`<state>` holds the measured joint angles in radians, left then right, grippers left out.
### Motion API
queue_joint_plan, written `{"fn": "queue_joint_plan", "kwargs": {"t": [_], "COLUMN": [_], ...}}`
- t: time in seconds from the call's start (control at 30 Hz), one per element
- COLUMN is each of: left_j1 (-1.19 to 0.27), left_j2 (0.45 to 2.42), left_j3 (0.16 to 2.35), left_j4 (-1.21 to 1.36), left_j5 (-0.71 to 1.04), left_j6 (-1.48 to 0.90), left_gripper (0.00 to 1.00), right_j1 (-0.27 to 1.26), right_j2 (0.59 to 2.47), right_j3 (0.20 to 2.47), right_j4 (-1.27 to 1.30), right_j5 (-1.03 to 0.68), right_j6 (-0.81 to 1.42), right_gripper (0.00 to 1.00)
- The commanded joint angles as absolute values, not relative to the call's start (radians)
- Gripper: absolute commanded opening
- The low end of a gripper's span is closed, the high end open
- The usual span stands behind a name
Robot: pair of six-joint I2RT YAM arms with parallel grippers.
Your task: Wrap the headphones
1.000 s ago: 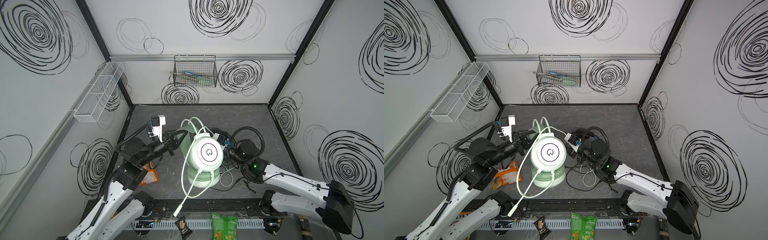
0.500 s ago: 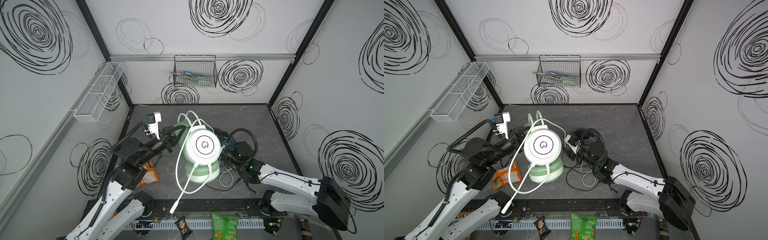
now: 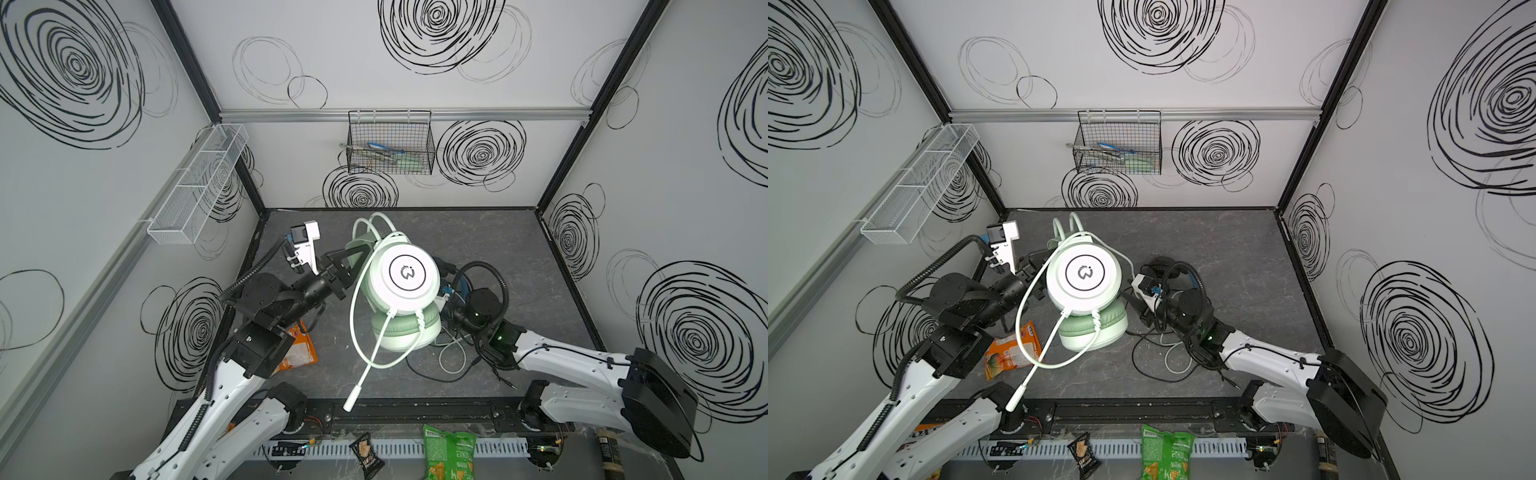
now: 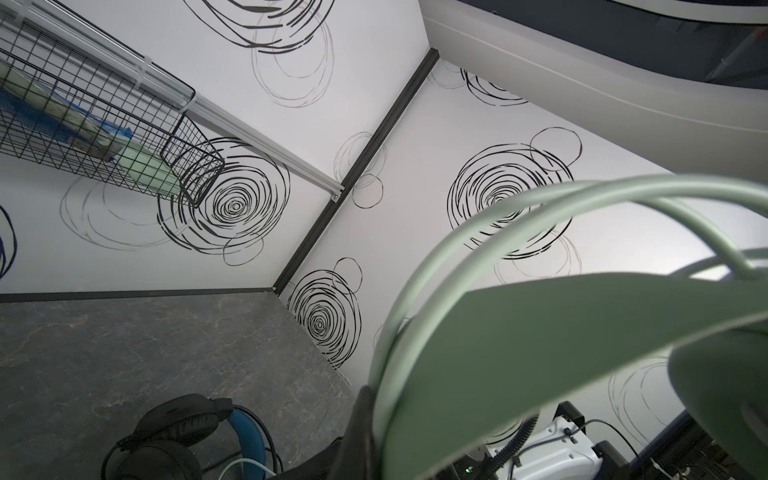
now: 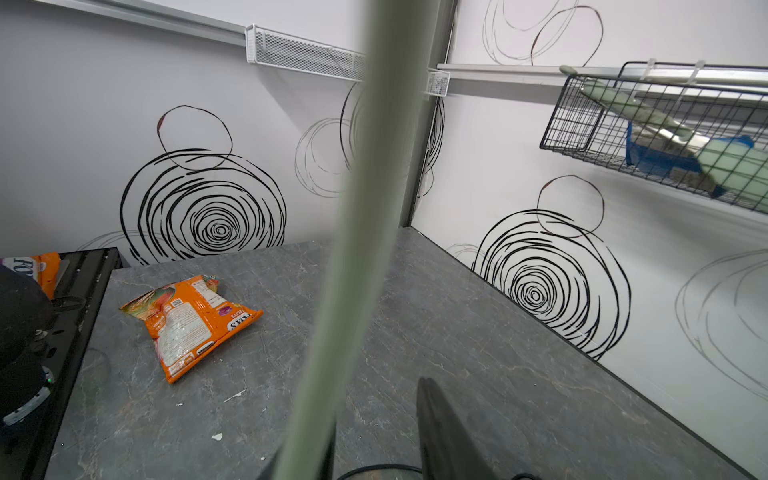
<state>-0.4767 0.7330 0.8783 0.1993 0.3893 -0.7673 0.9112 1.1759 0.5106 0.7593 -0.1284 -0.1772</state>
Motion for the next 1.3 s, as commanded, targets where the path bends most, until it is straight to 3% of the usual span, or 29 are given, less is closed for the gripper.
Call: {"fn": "queue_joint_plan", "kwargs": {"t": [0.0, 0.17, 0.6, 1.0, 1.27], "left_j1": [-0.470, -0.454, -0.442, -0.437, -0.432], "left_j2": [0.720, 0.716, 0.732, 0.717, 0.714], "left_j3": [0.933, 0.923, 0.860, 0.807, 0.781], "left_j4": [0.324, 0.336, 0.434, 0.450, 0.333], "left_j5": [0.350, 0.337, 0.297, 0.236, 0.087], "left_j6": [-0.835, -0.863, -0.984, -1.037, -1.022], "left_gripper": [0.00, 0.00, 0.00, 0.00, 0.00], "right_j1": [0.907, 0.907, 0.924, 1.049, 1.238], "right_j2": [1.180, 1.177, 1.219, 1.209, 1.259], "right_j3": [0.496, 0.484, 0.519, 0.534, 0.613], "right_j4": [0.823, 0.826, 0.771, 0.683, 0.506], "right_j5": [-0.132, -0.127, -0.048, 0.156, 0.418], "right_j6": [-0.153, -0.144, -0.114, -0.171, -0.201], "right_gripper": [0.36, 0.33, 0.00, 0.00, 0.00]}}
